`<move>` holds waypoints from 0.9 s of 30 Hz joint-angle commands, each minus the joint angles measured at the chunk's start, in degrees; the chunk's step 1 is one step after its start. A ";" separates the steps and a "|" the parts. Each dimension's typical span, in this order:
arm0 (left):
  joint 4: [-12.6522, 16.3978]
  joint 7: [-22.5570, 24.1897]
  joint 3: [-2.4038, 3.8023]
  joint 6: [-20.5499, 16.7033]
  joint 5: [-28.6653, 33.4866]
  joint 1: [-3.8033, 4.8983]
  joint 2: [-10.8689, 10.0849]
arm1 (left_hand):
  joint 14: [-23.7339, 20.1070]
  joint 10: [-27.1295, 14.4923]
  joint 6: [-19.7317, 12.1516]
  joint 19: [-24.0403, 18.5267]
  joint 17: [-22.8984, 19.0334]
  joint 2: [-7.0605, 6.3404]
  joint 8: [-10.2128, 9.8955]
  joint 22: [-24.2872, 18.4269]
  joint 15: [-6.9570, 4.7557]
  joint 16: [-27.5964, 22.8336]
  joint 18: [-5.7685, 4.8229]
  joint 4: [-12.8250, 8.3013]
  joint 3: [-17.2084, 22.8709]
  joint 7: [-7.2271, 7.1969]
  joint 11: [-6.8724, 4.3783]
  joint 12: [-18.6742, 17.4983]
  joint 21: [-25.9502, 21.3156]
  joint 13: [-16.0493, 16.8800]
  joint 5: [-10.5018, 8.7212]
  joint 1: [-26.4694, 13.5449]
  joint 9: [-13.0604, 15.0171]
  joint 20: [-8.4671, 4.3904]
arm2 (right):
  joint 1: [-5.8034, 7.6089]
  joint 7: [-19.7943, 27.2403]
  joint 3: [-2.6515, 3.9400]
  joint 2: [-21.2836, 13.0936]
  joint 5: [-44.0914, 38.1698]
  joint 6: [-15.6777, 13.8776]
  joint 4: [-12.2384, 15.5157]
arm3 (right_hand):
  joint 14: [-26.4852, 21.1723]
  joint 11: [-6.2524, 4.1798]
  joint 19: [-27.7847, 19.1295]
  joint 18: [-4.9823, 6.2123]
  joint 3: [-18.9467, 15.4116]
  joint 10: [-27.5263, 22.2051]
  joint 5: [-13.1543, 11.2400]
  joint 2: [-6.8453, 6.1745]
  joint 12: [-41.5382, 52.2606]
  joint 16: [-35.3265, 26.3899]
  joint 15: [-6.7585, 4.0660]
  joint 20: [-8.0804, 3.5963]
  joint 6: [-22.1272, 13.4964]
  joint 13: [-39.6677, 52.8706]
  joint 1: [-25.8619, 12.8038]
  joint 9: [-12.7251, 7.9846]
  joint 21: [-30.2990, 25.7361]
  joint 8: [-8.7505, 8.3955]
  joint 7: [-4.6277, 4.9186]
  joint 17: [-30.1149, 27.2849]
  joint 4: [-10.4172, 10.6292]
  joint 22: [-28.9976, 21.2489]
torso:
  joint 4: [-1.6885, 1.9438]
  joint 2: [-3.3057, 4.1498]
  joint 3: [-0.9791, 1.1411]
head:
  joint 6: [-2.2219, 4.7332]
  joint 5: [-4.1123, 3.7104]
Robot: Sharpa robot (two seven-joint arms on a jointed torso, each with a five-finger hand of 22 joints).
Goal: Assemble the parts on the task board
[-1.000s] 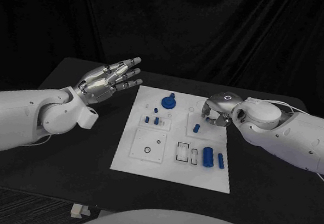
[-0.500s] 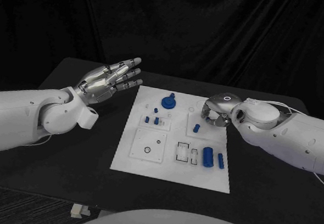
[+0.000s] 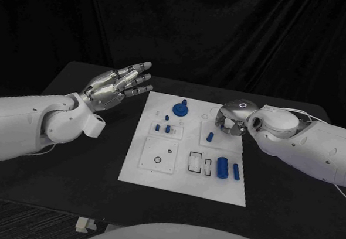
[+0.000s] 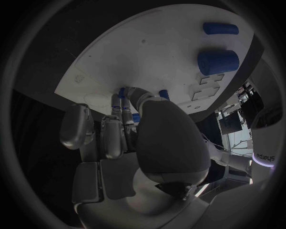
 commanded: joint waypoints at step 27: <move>-0.56 3.38 0.06 1.76 0.28 -0.25 0.39 | 1.24 0.00 1.48 1.74 0.21 0.40 0.11 2.78 1.82 0.54 -0.40 -0.38 -0.61 1.37 1.61 1.80 0.51 -0.21 1.86 1.86 0.14 0.88 | -0.02 1.76 -0.05 -2.50 0.10 -5.94 2.03 | 2.49 -0.69 0.68 2.10 0.07 4.86 0.08 2.71 6.04 -1.83 -0.04 -0.10 3.77 3.27 -0.92 6.84 0.16 6.41 0.89 -1.46 -4.35 9.38 | 0.00 -0.04 -0.02 | 0.01 0.40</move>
